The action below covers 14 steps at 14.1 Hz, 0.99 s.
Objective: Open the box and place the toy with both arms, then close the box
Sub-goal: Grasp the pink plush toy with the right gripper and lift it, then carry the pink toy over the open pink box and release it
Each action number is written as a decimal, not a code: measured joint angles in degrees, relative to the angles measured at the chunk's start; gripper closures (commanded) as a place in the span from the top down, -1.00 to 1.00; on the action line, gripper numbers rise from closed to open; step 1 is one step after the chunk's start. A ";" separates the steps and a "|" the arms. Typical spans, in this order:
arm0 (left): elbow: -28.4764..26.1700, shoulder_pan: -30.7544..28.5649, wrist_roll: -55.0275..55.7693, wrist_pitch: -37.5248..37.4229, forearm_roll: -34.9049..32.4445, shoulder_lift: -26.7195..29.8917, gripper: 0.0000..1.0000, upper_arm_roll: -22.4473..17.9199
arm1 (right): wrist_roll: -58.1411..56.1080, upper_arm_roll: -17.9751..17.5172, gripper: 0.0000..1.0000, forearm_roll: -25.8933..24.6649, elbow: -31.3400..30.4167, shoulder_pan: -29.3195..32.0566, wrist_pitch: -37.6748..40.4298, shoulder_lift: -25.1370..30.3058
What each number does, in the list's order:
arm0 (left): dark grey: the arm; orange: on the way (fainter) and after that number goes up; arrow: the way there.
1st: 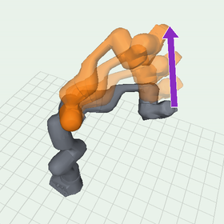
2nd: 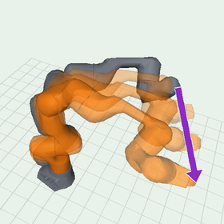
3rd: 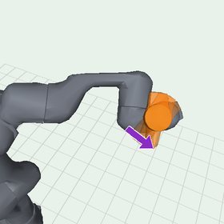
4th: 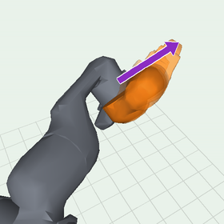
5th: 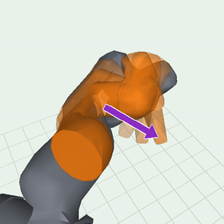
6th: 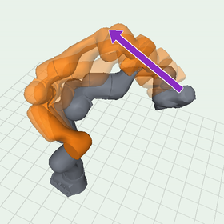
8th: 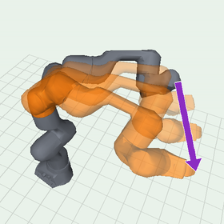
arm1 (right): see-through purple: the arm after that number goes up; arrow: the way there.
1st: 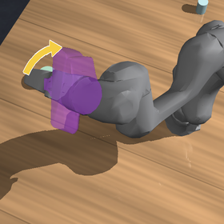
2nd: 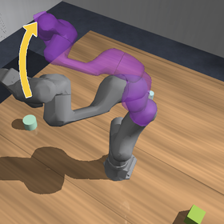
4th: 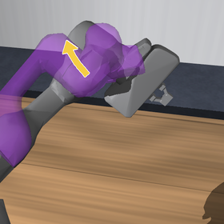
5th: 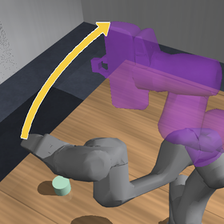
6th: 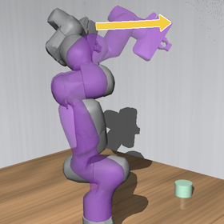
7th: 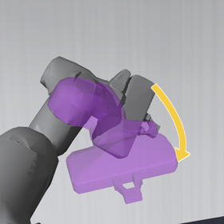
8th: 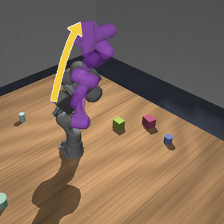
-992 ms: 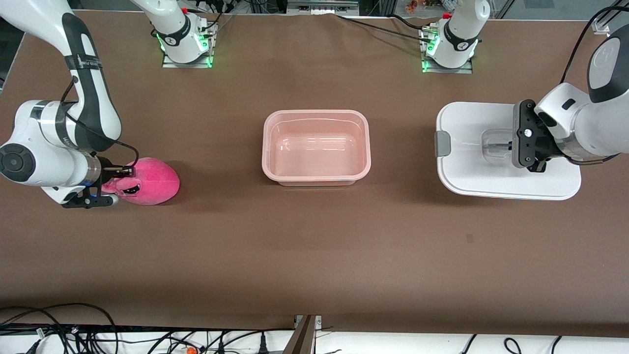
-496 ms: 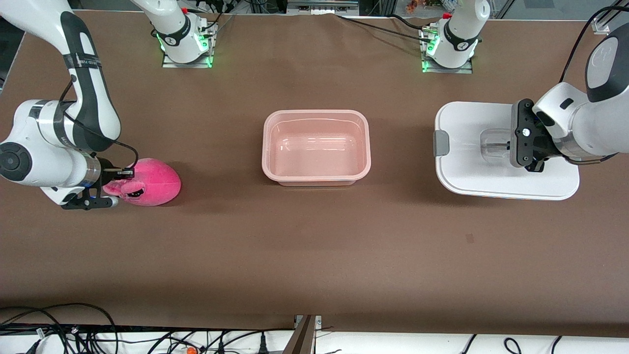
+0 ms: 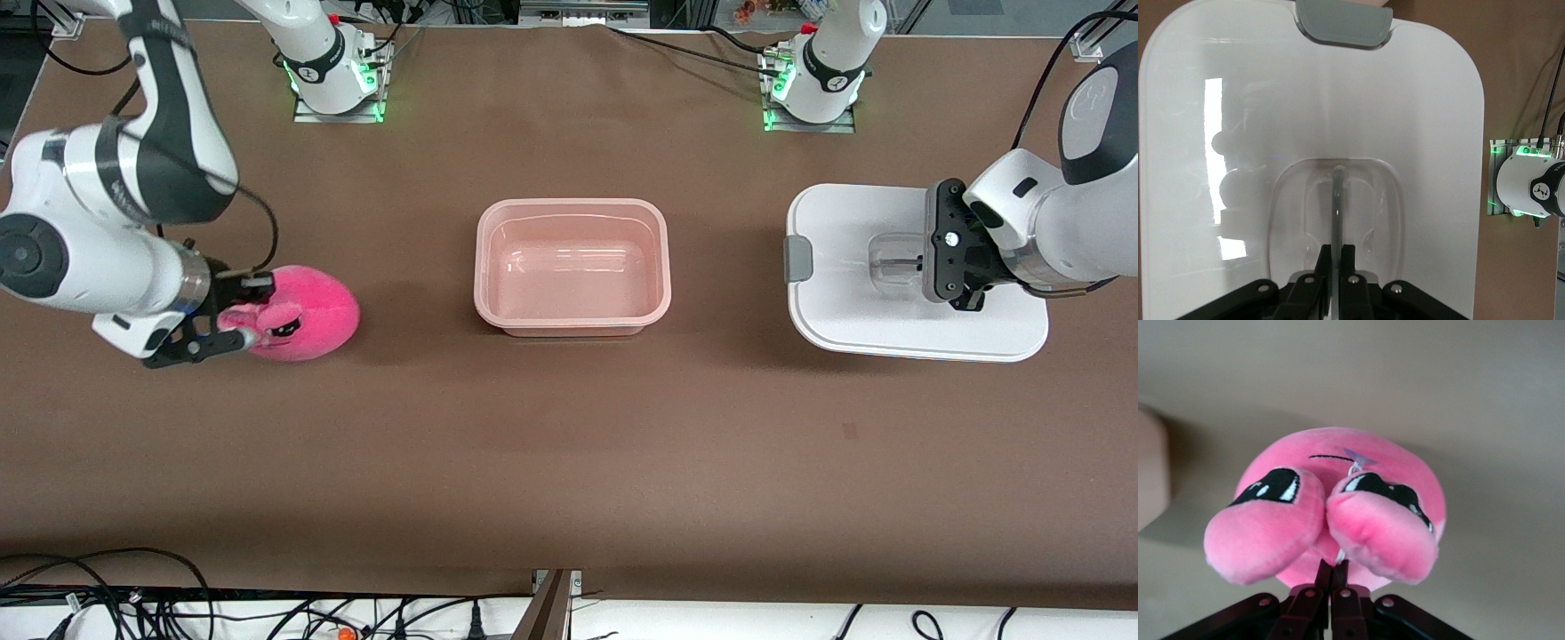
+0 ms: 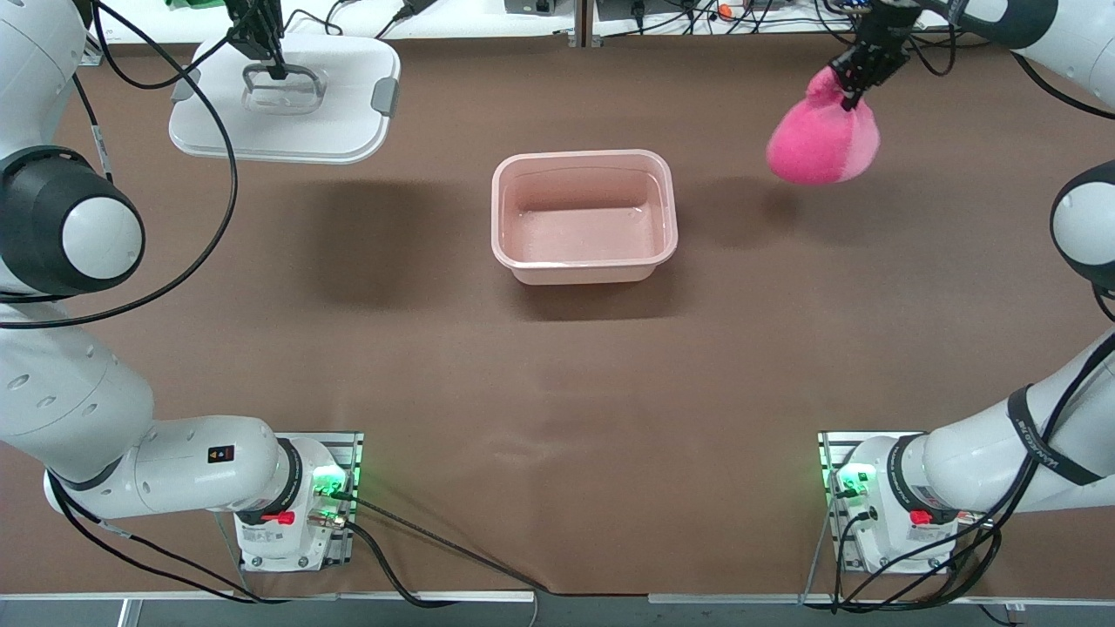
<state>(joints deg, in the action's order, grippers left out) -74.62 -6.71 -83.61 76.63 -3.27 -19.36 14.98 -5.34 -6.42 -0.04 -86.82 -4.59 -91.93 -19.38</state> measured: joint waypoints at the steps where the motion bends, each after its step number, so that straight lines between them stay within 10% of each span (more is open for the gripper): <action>1: 0.00 0.01 0.00 0.00 0.00 0.00 -1.00 0.02 | 0.00 -2.83 -1.00 0.01 1.77 -0.10 1.60 0.25; 7: 0.00 0.01 -0.01 -0.04 0.00 -0.01 -1.00 0.03 | 0.10 -16.79 -1.00 -0.06 6.36 -0.92 3.84 0.49; 14: 0.00 0.11 -0.01 -0.08 0.00 -0.01 -1.00 0.17 | 0.32 -18.49 -1.00 -11.11 7.70 -14.56 2.25 -1.75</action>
<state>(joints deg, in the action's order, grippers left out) -74.62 -6.61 -83.62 76.54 -3.27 -19.37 15.15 -5.03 -24.92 -11.15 -79.12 -19.15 -89.68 -21.13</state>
